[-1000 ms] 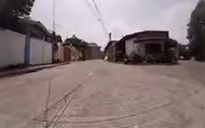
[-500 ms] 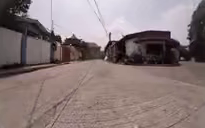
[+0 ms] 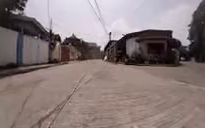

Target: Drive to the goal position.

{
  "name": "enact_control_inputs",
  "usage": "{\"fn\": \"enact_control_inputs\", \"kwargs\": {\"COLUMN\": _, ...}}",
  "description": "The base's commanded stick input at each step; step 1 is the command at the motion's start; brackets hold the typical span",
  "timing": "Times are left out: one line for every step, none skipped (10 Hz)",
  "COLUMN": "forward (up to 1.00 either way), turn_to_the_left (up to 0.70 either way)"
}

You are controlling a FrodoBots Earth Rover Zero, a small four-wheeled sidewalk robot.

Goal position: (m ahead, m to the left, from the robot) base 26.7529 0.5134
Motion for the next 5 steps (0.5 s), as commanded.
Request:
{"fn": "enact_control_inputs", "kwargs": {"forward": 0.70, "turn_to_the_left": 0.00}}
{"fn": "enact_control_inputs", "kwargs": {"forward": 0.70, "turn_to_the_left": 0.00}}
{"fn": "enact_control_inputs", "kwargs": {"forward": 0.70, "turn_to_the_left": 0.00}}
{"fn": "enact_control_inputs", "kwargs": {"forward": 0.70, "turn_to_the_left": 0.00}}
{"fn": "enact_control_inputs", "kwargs": {"forward": 0.70, "turn_to_the_left": 0.00}}
